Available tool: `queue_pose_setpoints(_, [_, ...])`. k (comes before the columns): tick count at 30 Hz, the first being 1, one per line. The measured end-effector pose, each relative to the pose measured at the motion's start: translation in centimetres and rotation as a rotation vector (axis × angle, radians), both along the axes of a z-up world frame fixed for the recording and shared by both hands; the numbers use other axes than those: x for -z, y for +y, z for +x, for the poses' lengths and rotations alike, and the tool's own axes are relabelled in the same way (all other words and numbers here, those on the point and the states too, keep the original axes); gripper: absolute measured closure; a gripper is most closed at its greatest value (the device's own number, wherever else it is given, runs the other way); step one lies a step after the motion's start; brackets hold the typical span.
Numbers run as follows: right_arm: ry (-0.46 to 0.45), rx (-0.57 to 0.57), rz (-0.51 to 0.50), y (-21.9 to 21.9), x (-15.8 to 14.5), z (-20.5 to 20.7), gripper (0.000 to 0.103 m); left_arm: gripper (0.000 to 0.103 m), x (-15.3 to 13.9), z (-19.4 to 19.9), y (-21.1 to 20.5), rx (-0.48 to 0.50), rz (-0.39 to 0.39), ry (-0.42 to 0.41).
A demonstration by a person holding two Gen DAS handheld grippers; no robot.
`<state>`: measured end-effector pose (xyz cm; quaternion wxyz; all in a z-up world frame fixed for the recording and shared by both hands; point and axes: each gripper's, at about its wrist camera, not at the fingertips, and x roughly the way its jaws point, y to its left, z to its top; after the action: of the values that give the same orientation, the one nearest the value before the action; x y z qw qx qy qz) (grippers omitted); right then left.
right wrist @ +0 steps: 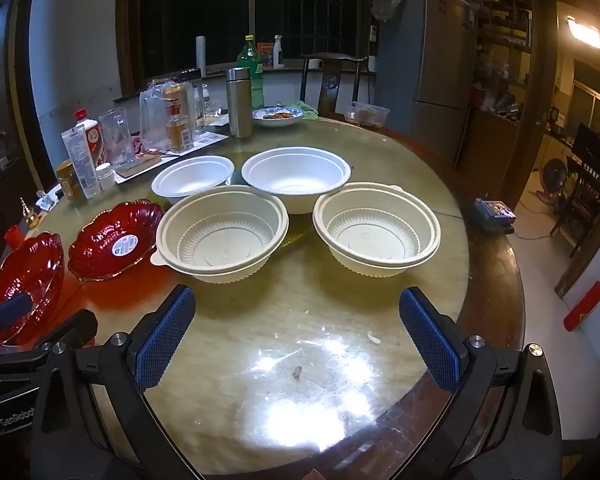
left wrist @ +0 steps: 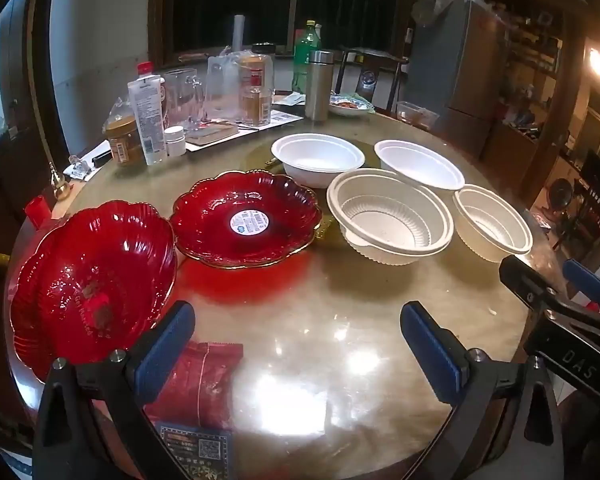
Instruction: Organize plates and bowls
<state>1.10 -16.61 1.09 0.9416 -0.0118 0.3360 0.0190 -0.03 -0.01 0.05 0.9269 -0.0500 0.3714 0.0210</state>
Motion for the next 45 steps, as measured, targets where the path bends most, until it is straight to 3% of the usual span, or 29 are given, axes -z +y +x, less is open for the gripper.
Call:
queue_pose_setpoints(6, [0.056,-0.002,-0.047,1.1,0.6,0.9,0.0,0.0,0.8,0.3,0.2,0.004,-0.002,0.01])
queue_pose_setpoints(45, [0.085,-0.012,0.01,0.3,2.6,3.3,0.0,0.0,1.4,2.1,-0.5,0.01,0.023,0.056])
